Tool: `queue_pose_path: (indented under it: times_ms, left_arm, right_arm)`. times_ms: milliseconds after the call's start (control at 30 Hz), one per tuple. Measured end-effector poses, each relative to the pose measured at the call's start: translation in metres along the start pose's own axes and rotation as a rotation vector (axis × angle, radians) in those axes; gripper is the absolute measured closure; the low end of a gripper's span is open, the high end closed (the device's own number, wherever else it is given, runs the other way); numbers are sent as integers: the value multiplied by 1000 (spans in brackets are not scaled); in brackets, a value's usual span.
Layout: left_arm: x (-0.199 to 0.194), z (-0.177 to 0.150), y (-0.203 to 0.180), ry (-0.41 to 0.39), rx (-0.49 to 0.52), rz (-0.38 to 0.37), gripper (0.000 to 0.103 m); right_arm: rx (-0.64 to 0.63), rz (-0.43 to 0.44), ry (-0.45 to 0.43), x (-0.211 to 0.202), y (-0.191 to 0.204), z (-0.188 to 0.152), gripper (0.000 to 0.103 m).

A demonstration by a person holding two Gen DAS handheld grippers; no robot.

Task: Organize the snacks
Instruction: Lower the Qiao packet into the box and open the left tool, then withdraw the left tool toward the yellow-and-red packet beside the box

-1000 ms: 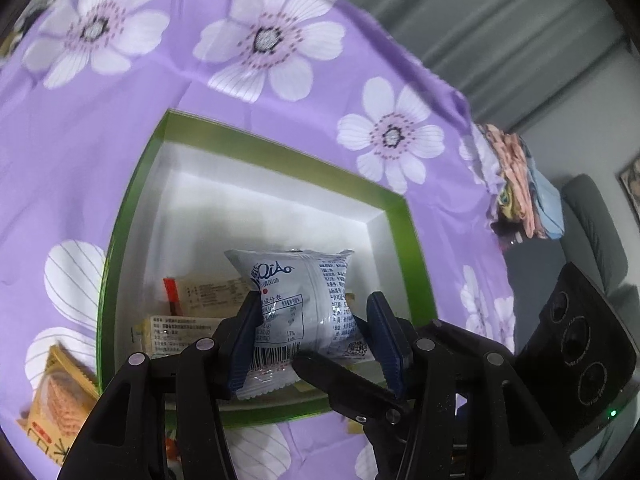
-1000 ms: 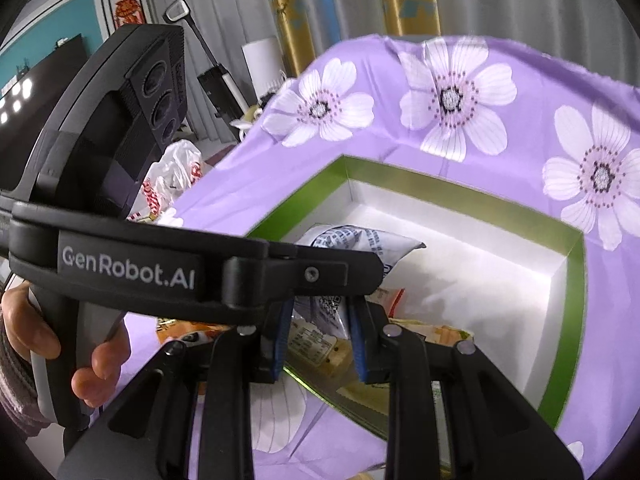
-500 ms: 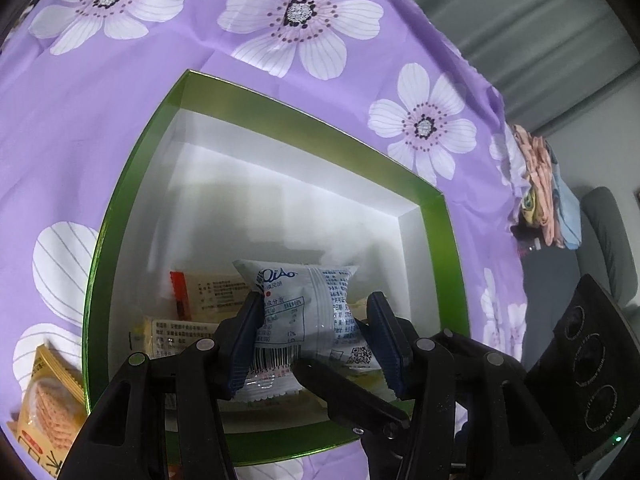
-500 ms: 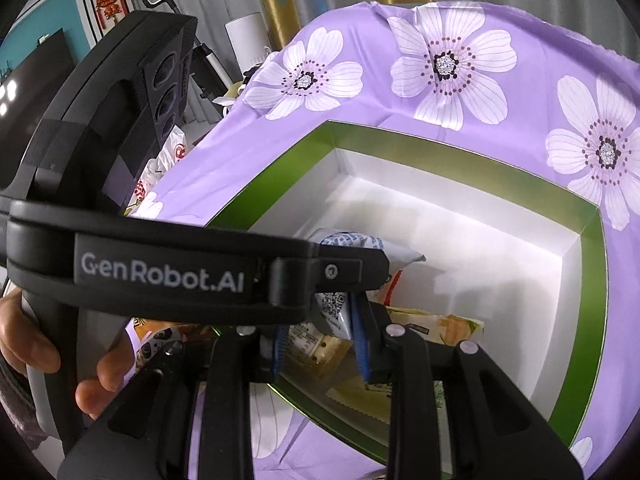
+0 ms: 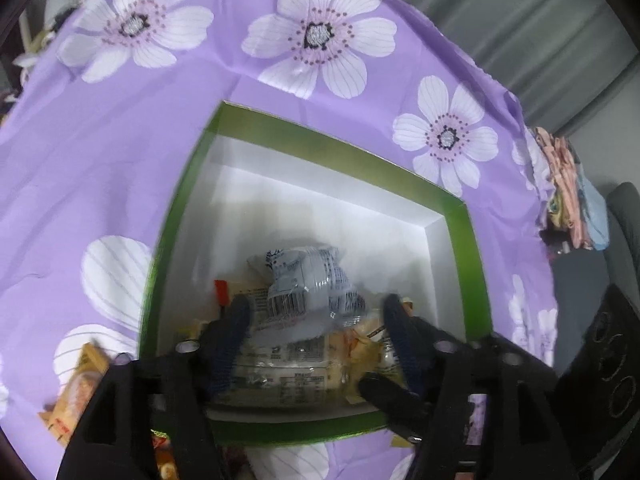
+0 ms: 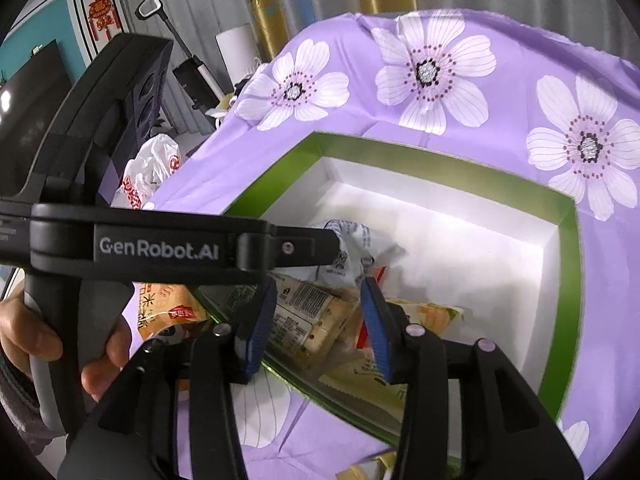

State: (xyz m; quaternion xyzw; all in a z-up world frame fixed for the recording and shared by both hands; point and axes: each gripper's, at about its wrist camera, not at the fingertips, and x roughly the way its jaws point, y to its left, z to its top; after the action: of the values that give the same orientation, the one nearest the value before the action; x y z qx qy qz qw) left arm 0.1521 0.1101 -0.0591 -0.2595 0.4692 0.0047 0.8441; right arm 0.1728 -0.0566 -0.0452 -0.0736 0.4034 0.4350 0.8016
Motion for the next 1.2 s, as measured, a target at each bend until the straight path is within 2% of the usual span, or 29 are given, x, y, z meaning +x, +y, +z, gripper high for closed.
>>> queue_pose_path:
  times_ms: [33,133,200,367,467,633,900,1200]
  left_arm:
    - [-2,0,-1,-10,7,17,16]
    - [-15,-4,-5,-43,33,39,16]
    - [-23,-7,-8,-63,45,63,16]
    - [-43,-18,-20,-114,92,110,14]
    - [-54,-26,-27,-140,113,128,6]
    - [-74,-37,-39,-183,145,132,6]
    - [-99,-60,-49,-212,173,117,5]
    - [-125,-85,-61,-272,213,155,5]
  right_arm:
    - [3,-5,-13,-6,0,-1,50]
    - [8,-11,-45,-21,1,-6,38]
    - [12,-17,-57,-31,2,-10,34]
    - [16,-30,-91,-54,7,-18,28]
    - [20,-43,-113,-69,11,-23,24]
    - [11,-83,-144,-90,17,-30,17]
    - [29,-99,-151,-114,18,-43,15]
    - [39,-109,-175,-142,24,-57,15]
